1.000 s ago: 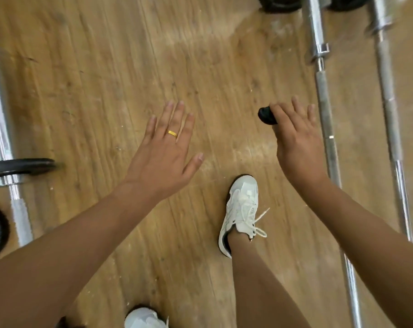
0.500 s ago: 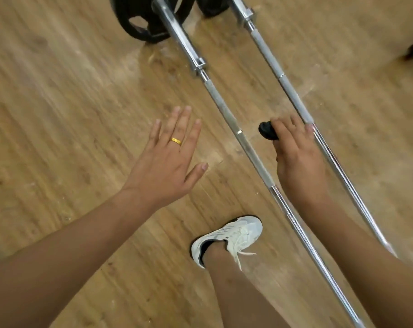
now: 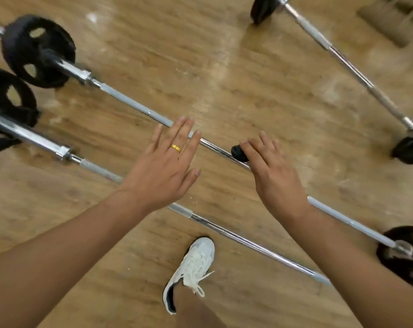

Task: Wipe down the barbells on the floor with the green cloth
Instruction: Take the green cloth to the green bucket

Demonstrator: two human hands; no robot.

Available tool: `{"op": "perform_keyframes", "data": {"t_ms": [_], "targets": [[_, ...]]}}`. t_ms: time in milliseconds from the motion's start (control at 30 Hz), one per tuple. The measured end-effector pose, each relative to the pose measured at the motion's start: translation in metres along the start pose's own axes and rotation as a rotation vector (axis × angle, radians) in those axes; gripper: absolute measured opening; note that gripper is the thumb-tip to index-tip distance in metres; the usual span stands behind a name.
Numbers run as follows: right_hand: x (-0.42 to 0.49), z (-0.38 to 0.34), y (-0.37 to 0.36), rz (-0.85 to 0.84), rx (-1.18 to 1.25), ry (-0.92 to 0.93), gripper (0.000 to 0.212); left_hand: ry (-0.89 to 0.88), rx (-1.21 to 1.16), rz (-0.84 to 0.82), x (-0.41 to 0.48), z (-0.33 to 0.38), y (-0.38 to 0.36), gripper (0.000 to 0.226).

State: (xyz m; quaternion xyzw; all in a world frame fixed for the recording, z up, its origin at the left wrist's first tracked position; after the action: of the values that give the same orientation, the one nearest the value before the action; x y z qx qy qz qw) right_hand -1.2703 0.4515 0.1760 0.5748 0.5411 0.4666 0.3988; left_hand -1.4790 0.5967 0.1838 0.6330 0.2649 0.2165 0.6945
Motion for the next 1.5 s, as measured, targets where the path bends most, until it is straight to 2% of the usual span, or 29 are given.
{"op": "perform_keyframes", "data": {"t_ms": [167, 367, 633, 767, 1033, 1167, 1267, 1500], "targets": [[-0.016, 0.025, 0.032, 0.001, -0.002, -0.165, 0.073, -0.105, 0.070, -0.003, 0.066, 0.033, 0.032, 0.069], [-0.047, 0.035, 0.087, 0.030, 0.036, -0.416, 0.078, -0.282, 0.069, 0.001, 0.089, 0.076, 0.073, 0.071], [-0.089, 0.031, 0.159, 0.139, 0.082, -0.765, 0.066, -0.546, 0.119, -0.006, 0.129, 0.132, 0.136, 0.069], [-0.113, 0.030, 0.191, 0.194, 0.005, -0.906, 0.058, -0.692, 0.111, 0.029, 0.153, 0.165, 0.164, 0.068], [-0.172, 0.045, 0.251, 0.361, -0.060, -1.080, 0.059, -0.918, 0.185, 0.079, 0.200, 0.255, 0.194, 0.068], [-0.192, 0.063, 0.292, 0.329, -0.001, -1.194, 0.056, -0.973, 0.271, 0.062, 0.215, 0.307, 0.219, 0.068], [-0.201, 0.078, 0.328, 0.313, 0.017, -1.219, 0.062, -0.973, 0.265, 0.061, 0.226, 0.347, 0.244, 0.067], [-0.204, 0.118, 0.403, 0.371, -0.072, -1.242, 0.068, -1.093, 0.264, 0.082, 0.269, 0.419, 0.301, 0.069]]}}
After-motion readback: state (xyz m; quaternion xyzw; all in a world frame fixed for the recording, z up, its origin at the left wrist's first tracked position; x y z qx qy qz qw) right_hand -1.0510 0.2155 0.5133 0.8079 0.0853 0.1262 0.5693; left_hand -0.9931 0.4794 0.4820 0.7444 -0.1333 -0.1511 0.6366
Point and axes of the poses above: each hand's wrist, its own x-axis towards the middle knuckle, its own y-axis out of the back of the hand, z = x × y, the point moved 1 cm from there along x, towards the middle knuckle, and after that the axes turned 13 degrees about y, right-handed, at the moved point
